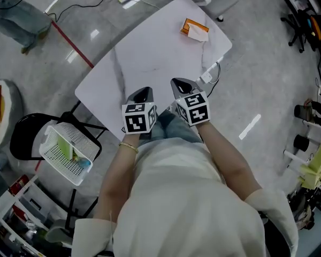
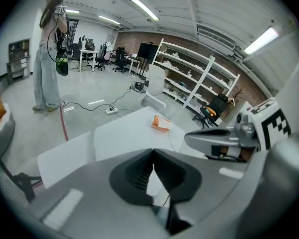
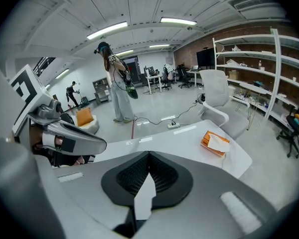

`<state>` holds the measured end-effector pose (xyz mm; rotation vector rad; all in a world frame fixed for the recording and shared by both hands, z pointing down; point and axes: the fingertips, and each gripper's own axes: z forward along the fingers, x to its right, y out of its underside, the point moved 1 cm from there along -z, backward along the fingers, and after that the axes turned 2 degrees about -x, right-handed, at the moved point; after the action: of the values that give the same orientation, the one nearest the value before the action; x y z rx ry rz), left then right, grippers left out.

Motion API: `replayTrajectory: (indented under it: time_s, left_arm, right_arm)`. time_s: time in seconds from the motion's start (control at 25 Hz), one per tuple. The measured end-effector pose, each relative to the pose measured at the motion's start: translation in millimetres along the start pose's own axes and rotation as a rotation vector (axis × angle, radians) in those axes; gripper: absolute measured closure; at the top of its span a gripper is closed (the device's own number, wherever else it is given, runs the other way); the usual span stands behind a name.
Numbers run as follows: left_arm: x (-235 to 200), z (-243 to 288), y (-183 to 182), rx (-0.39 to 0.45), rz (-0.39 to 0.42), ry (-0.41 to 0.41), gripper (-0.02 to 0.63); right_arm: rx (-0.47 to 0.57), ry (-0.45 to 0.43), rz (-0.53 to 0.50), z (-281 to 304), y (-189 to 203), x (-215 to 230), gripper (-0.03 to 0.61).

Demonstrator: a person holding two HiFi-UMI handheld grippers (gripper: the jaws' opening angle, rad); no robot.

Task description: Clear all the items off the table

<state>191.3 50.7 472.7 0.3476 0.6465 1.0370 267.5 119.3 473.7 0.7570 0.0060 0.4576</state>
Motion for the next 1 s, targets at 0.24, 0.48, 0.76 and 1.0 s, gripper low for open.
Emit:
replayTrajectory:
  time_s: [0.24, 0.48, 0.76, 1.0]
  left_arm:
    - [-14.2, -6.9, -7.3, 0.011, 0.027, 0.032, 0.604]
    - [-22.1, -11.5, -17.1, 0.033, 0.037, 0.064, 0.604]
    - [-25.2, -7.0, -16.6, 0.021, 0.044, 0.066, 0.604]
    - [-21.7, 6.0, -25.4, 0.026, 0.039, 0.046, 0.604]
  right_arm:
    - [0.011, 0.023, 0.002, 2.2, -9.3, -15.4, 0.578]
    - [0.013, 0.056, -0.011, 0.4, -17.1, -18.3, 0.578]
    - [0.018, 0.070, -0.013, -1.6, -18.8, -11.5, 0.578]
    - [0.035, 0.062, -0.010, 6.1, -28.7, 10.1, 0.578]
